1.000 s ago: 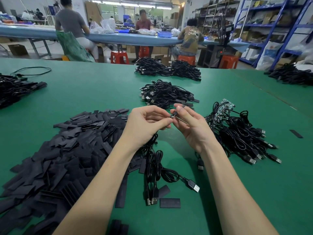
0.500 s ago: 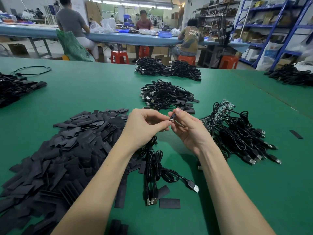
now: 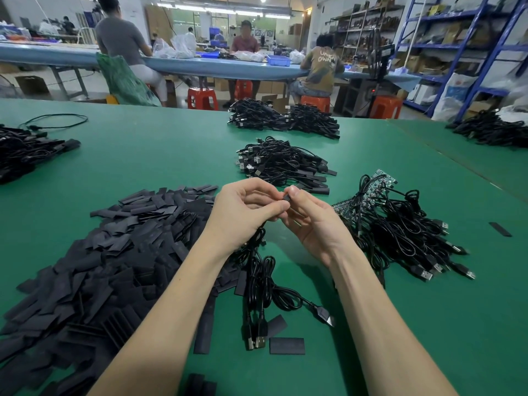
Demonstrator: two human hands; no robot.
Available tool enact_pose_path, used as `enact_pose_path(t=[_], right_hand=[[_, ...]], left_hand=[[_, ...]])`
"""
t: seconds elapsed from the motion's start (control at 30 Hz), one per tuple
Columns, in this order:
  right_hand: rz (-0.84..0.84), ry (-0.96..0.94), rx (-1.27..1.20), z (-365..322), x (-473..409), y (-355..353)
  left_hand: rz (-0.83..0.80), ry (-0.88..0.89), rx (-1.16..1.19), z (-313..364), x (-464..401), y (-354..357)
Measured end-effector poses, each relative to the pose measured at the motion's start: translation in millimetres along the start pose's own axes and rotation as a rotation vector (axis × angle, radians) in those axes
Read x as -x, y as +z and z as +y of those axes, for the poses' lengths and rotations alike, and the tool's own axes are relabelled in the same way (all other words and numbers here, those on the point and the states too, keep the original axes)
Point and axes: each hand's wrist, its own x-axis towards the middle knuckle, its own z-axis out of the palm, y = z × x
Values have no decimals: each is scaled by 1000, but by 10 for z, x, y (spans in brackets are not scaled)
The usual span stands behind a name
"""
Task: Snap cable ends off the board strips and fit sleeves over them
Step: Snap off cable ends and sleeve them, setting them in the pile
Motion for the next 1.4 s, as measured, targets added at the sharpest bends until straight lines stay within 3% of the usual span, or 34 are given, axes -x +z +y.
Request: enact_pose_path(t=[0.27, 0.6, 1.1, 1.4], right_hand=[[-13, -48, 49, 2, 0, -34], [143, -260, -23, 24, -8, 32], [241, -231, -56, 66, 0, 88], [470, -259, -256, -23, -62, -78]], left_hand=[[-37, -45, 49, -35, -6, -11], [-33, -84, 42, -41, -15, -4], [0, -100, -10, -55, -12, 17], [-321, -284, -446, 7, -23, -174]])
